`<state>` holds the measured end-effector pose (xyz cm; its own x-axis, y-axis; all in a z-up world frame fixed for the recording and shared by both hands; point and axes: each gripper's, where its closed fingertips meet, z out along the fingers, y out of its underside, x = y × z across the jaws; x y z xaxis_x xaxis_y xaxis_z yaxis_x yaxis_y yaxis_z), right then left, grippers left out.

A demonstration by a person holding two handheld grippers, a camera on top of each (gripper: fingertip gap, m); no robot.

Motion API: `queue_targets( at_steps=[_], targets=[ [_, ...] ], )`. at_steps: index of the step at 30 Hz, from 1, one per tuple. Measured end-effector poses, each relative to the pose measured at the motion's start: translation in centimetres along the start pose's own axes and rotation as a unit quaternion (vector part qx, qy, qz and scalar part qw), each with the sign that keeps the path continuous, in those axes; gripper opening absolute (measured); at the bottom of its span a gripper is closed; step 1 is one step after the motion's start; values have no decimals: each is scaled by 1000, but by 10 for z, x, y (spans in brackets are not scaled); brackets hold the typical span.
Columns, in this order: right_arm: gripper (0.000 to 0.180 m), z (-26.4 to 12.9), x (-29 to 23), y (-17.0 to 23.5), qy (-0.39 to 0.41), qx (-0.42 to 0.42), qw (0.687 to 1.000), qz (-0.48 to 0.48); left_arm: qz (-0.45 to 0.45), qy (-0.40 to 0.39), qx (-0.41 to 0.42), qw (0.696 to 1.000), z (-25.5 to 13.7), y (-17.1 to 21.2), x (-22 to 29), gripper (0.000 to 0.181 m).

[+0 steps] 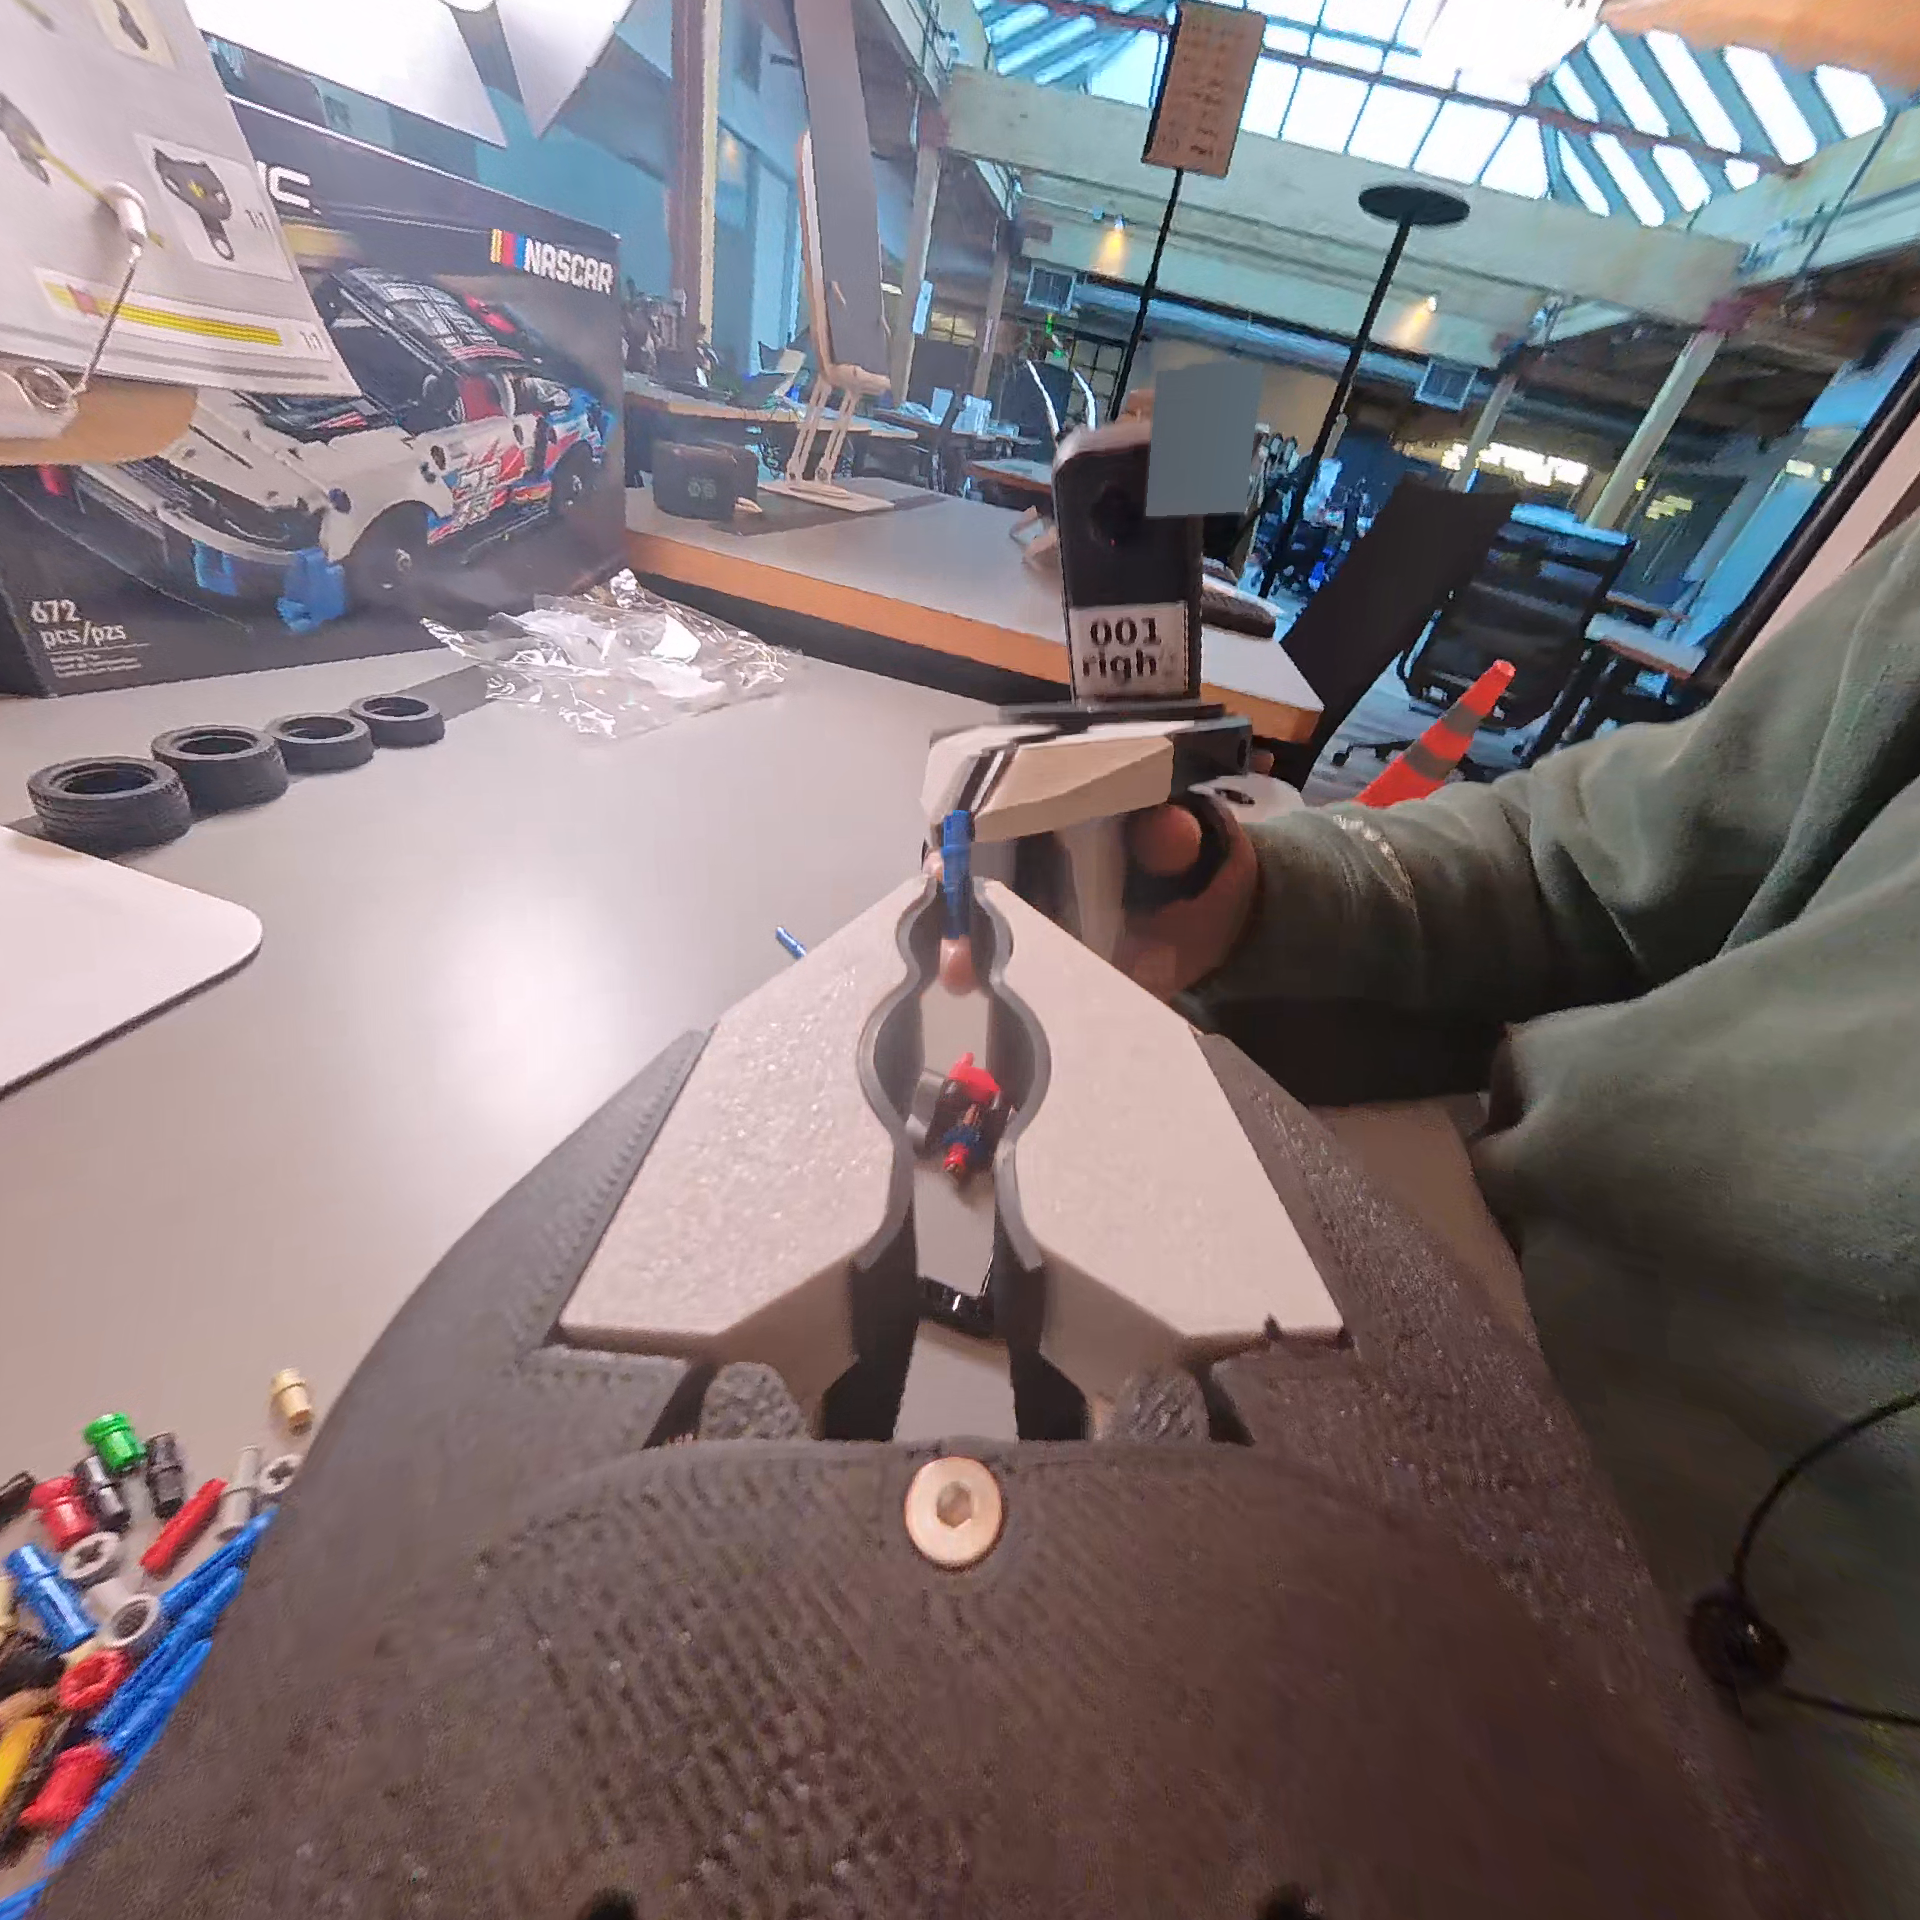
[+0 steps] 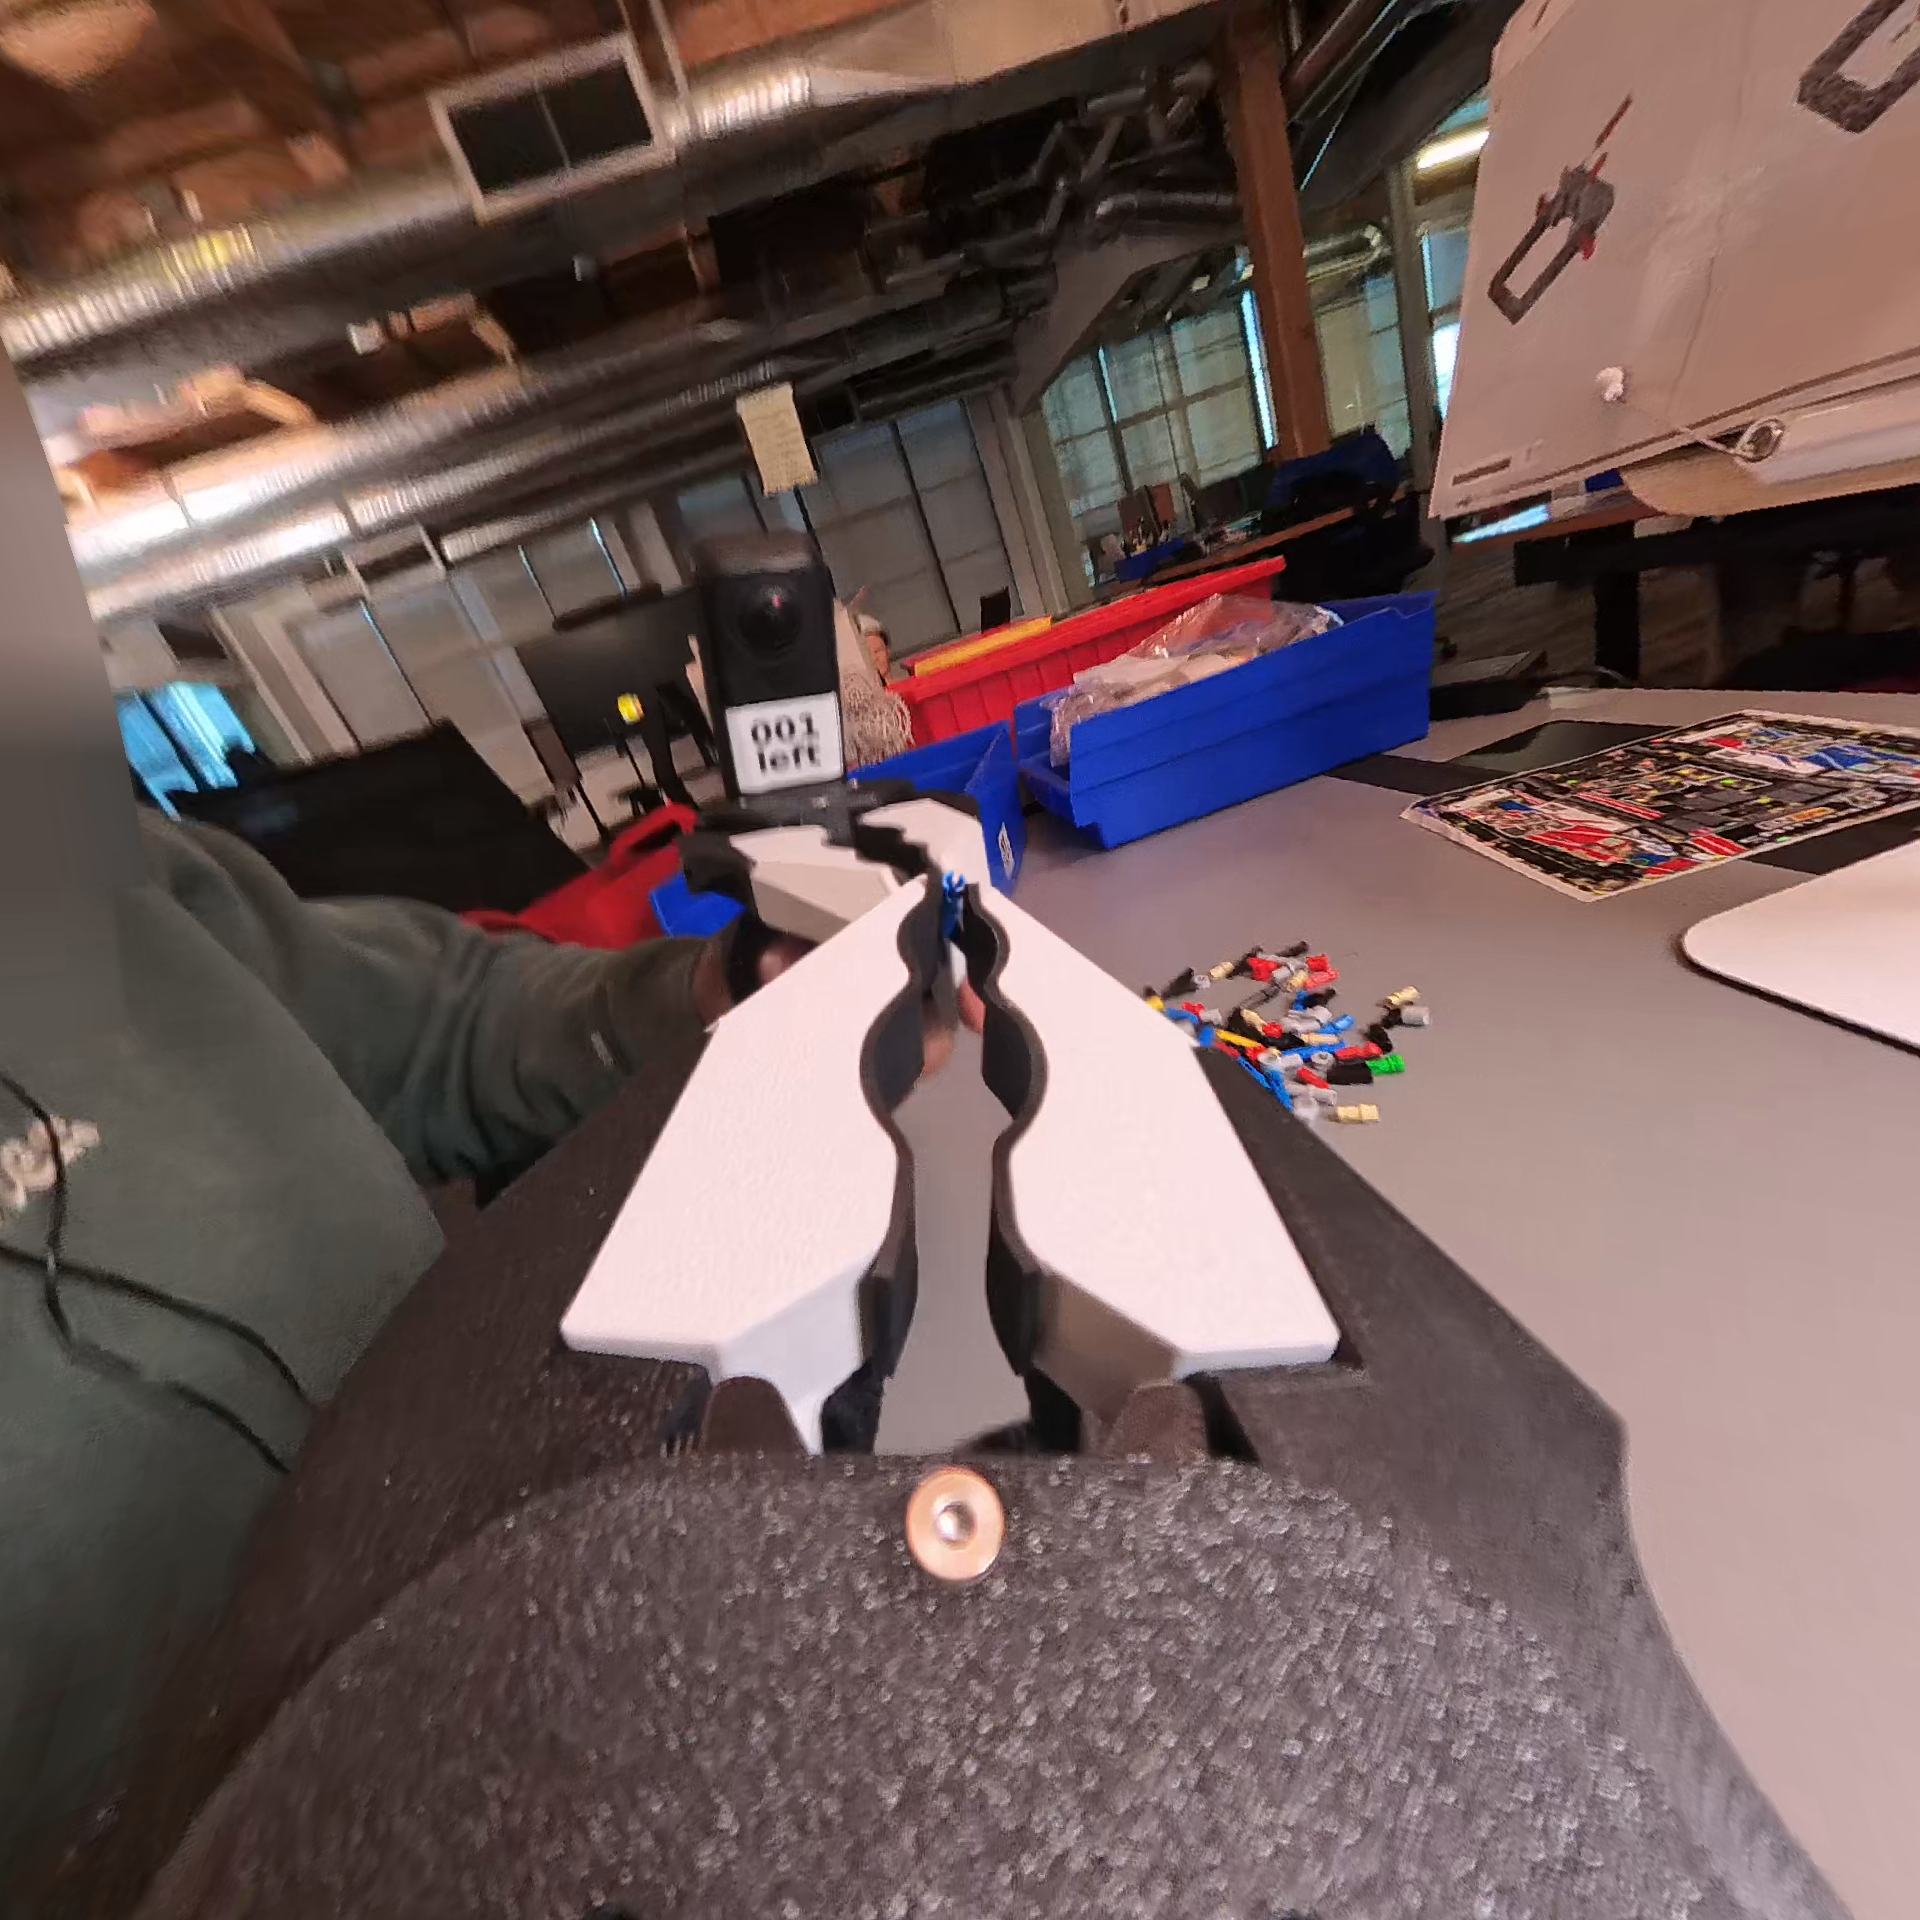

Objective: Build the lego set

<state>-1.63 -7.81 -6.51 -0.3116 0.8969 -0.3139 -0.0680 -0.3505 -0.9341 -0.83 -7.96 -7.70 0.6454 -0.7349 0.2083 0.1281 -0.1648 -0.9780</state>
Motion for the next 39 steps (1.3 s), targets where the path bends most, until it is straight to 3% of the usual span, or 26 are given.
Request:
queue_targets(
  at_steps=[6, 10, 18, 30, 39],
  targets=[
    [3, -13, -6, 26, -28, -129, 982, -135, 58, 37, -80, 994, -2, 20, 9, 2],
    [27, -18, -15, 41, -52, -180, 960, -208, 46, 80, -125, 988, -2, 36, 18, 2],
    [13, -22, -35, 68, -98, -230, 916, -315, -13, 169, -184, 968, -2, 64, 41, 3],
    [7, -23, -43, 78, -113, -247, 893, -359, -160, 251, -182, 937, -10, 66, 50, 3],
    [3, -22, -48, 79, -124, -246, 893, -355, -243, 299, -177, 906, -14, 65, 58, 3]
  ],
)
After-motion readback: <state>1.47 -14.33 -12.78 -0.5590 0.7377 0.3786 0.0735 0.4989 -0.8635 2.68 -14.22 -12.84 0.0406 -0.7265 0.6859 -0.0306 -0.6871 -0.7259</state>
